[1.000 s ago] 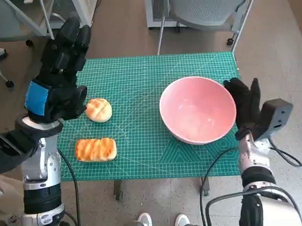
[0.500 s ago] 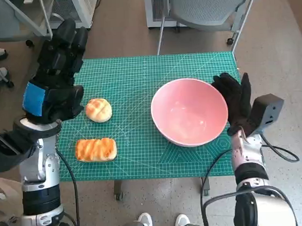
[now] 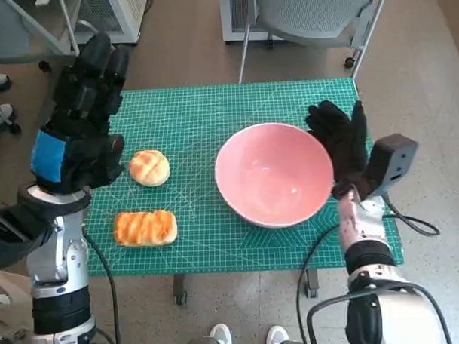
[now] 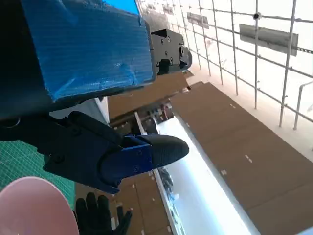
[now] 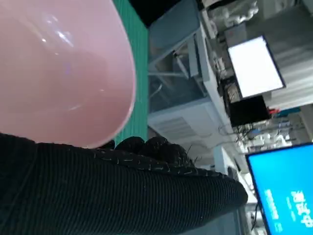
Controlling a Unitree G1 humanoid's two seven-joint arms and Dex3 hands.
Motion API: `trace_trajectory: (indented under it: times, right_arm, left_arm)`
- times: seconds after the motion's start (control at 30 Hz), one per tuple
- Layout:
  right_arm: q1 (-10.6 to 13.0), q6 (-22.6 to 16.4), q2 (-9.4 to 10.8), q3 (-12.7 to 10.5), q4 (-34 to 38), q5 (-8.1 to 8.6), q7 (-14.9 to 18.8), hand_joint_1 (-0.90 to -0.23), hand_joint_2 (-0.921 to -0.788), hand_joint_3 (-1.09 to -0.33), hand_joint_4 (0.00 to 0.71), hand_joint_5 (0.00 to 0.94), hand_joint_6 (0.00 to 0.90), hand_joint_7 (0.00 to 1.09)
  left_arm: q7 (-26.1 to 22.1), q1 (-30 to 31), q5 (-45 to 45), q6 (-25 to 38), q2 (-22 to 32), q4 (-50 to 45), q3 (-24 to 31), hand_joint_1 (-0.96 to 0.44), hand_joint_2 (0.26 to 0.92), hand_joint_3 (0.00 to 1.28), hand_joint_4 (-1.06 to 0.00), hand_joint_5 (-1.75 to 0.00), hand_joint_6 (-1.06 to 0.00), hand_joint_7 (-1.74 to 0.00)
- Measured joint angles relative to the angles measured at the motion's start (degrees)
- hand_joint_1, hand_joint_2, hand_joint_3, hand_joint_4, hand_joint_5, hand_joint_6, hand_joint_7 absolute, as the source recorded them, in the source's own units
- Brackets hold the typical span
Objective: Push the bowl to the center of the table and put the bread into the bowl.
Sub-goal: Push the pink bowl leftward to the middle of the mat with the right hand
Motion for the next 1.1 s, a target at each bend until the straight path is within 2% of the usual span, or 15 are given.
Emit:
trace_trajectory:
  times: [0.13, 0.23, 0.7, 1.1]
  right_arm:
    - [-0.6, 0.2, 0.7, 0.2, 0.0, -0.04, 0.0, -0.667, -0.921, -0.89, 0.434, 0.008, 0.503, 0.08]
    - [-1.1, 0.3, 1.0, 0.3, 0.0, -0.05, 0.0, -0.695, -0.921, -0.867, 0.434, 0.006, 0.499, 0.08]
    - [-2.3, 0.4, 3.1, 1.5, 0.0, -0.17, -0.2, -0.664, -0.921, -0.879, 0.43, 0.001, 0.5, 0.08]
    - [-3.3, 0.7, 3.7, 2.1, 0.0, -0.18, 0.0, -0.679, -0.921, -0.872, 0.434, 0.004, 0.496, 0.07]
  left_arm:
    - [0.1, 0.6, 0.0, 0.0, 0.1, -0.1, 0.4, -0.67, 0.921, 0.58, -0.02, -0.01, 0.0, -0.27]
    - [0.0, 1.1, 0.1, -0.2, 0.3, -0.1, 0.7, -0.67, 0.921, 0.57, -0.03, -0.02, 0.0, -0.28]
    - [0.1, 3.4, 0.0, -1.0, 1.3, -0.9, 2.5, -0.68, 0.921, 0.55, -0.04, -0.02, 0.0, -0.3]
    - [0.3, 5.4, 0.1, -1.7, 1.6, -2.2, 3.4, -0.68, 0.921, 0.53, -0.04, -0.02, 0.0, -0.32]
